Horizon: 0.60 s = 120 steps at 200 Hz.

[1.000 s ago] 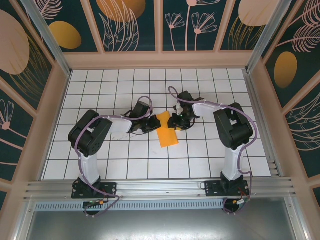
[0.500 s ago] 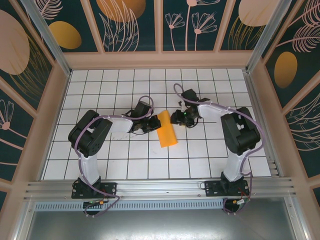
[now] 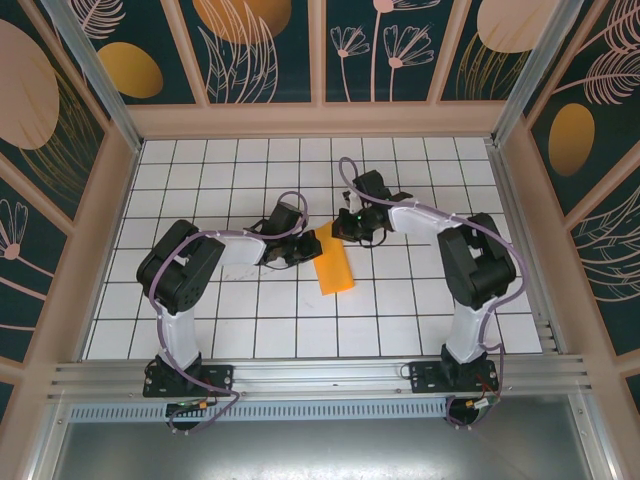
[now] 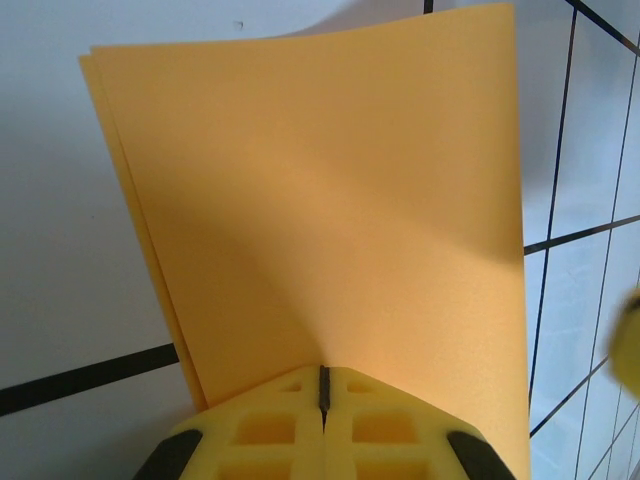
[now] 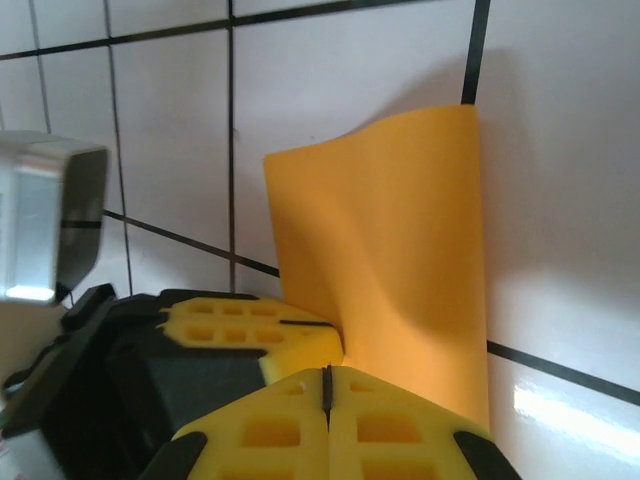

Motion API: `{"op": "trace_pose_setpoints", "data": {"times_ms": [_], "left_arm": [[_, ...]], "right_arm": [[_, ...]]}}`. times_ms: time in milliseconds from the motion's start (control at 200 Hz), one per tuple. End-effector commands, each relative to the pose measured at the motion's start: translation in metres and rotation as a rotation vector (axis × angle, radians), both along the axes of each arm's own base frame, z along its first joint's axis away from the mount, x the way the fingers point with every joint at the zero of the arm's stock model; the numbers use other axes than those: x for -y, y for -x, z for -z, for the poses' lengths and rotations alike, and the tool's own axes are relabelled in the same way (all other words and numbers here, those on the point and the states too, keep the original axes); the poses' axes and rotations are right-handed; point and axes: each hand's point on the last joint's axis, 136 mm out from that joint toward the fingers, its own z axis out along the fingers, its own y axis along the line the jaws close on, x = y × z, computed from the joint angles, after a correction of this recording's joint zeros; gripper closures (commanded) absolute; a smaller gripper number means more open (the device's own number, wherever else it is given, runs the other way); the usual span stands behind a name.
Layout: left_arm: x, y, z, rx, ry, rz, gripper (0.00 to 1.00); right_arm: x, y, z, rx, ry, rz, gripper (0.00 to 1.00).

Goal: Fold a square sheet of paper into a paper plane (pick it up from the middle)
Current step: Hold the square sheet of paper at the center of the table, then fold the square sheet of paper in half at the center of the table.

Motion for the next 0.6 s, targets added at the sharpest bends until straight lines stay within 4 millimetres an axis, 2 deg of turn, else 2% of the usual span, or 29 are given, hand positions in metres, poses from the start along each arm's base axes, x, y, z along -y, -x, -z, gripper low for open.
{"op": "trace_pose_setpoints", "data": {"times_ms": [0,175,595], "left_arm": [[-0.05,0.039,0.076,-0.182,-0.262,-0.046,1.0],[-0.048,0.037,0.073,-0.179,-0.254,-0.048,1.0],[-0.056,0.042,0.08,-0.208,-0.296,-0.059,1.0]], "right_arm": [[-0.015,-0.002,-0.004,-0.015,-0.049,-0.018,1.0],[-0.02,0.006,0.012,-0.058,-0.027,-0.047,1.0],[-0.004,0.016,0.051,-0.115,0.065,-0.059,1.0]]}}
